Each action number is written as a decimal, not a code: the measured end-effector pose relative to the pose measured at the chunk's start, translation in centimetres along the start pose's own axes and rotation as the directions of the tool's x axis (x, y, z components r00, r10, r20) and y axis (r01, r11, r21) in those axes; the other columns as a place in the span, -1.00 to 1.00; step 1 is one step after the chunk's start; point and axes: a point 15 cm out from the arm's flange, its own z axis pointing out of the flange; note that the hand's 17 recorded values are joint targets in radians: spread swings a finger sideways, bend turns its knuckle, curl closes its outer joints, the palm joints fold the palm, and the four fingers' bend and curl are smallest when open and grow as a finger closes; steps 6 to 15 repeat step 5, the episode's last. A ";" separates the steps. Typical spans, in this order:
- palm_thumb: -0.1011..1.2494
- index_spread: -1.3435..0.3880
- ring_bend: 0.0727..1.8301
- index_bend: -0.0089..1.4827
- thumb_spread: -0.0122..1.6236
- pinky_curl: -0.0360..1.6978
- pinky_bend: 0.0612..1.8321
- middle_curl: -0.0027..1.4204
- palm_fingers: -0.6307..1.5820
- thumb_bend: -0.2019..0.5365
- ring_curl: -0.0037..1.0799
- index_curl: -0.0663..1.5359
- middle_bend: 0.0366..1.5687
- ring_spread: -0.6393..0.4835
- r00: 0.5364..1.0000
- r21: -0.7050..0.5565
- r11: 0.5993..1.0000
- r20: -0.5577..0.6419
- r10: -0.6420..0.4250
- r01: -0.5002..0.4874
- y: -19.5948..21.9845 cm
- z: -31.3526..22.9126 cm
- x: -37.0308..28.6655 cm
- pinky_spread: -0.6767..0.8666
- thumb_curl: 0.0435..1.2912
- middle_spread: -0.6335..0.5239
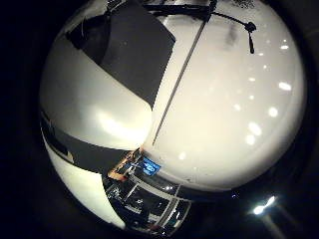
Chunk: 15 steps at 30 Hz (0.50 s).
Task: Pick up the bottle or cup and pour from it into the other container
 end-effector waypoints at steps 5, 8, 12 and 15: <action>0.54 -0.21 0.12 -0.73 -0.48 -0.16 0.06 0.42 0.38 -0.55 0.34 0.51 -0.08 -0.49 1.000 0.008 1.000 0.019 0.007 -0.007 0.0 0.1 -0.1 -0.85 0.13 -0.60; 0.54 -0.21 0.12 -0.73 -0.48 -0.16 0.06 0.42 0.38 -0.55 0.34 0.51 -0.08 -0.49 1.000 0.008 1.000 0.019 0.007 -0.007 0.0 0.1 -0.1 -0.85 0.13 -0.60; 0.54 -0.21 0.12 -0.73 -0.48 -0.16 0.06 0.42 0.38 -0.55 0.34 0.51 -0.08 -0.49 1.000 0.008 1.000 0.019 0.007 -0.007 0.0 0.1 -0.1 -0.85 0.13 -0.60; 0.54 -0.21 0.12 -0.73 -0.48 -0.16 0.06 0.42 0.38 -0.55 0.34 0.51 -0.08 -0.49 1.000 0.008 1.000 0.019 0.007 -0.007 0.0 0.1 -0.1 -0.85 0.13 -0.60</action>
